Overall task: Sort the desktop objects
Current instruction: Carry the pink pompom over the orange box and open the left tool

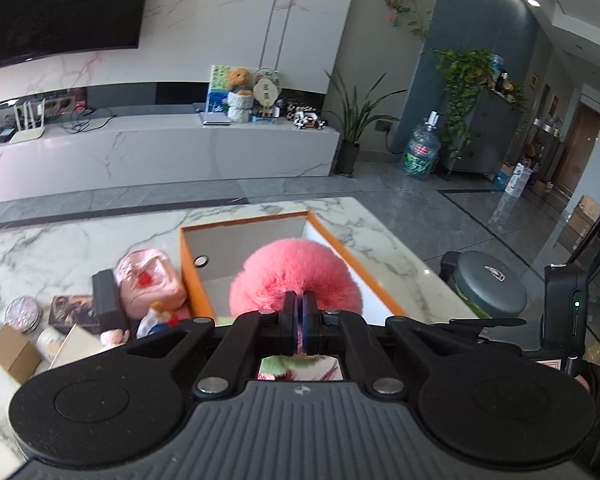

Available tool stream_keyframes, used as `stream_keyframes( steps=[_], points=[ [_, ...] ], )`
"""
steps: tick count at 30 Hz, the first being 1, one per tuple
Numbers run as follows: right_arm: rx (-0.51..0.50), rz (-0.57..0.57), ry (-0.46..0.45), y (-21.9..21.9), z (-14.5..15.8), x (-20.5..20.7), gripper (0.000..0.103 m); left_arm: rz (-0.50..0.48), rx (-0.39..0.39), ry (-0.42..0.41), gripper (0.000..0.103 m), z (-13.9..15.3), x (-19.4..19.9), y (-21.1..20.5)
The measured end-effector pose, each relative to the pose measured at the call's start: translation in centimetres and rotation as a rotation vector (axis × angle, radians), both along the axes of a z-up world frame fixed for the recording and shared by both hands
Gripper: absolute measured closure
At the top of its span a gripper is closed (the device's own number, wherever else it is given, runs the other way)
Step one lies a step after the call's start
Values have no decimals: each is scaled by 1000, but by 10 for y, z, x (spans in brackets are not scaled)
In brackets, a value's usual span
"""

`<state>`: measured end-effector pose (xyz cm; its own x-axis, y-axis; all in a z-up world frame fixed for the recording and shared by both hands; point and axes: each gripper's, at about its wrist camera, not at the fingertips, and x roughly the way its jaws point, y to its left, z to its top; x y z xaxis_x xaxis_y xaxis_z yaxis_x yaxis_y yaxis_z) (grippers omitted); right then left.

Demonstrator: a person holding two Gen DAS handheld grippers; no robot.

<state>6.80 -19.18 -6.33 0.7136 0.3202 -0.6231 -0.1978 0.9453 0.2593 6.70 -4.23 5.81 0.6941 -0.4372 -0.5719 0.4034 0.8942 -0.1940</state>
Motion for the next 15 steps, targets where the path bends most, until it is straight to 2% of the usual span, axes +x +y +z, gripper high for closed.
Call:
stream_keyframes(
  steps=[3, 6, 12, 14, 15],
  points=[
    [-16, -28, -40, -11, 12, 2, 62, -55, 15, 21, 102, -6, 12, -22],
    [-33, -47, -64, -18, 19, 6, 62, -83, 18, 107, 102, -33, 27, -37],
    [-58, -5, -29, -16, 7, 19, 63, -98, 40, 255, 102, -86, 40, -44],
    [-64, 24, -8, -11, 0, 23, 68, -95, 48, 275, 102, -93, 40, -42],
    [-67, 40, 4, -8, -3, 25, 75, -94, 55, 281, 102, -95, 40, -41]
  ],
)
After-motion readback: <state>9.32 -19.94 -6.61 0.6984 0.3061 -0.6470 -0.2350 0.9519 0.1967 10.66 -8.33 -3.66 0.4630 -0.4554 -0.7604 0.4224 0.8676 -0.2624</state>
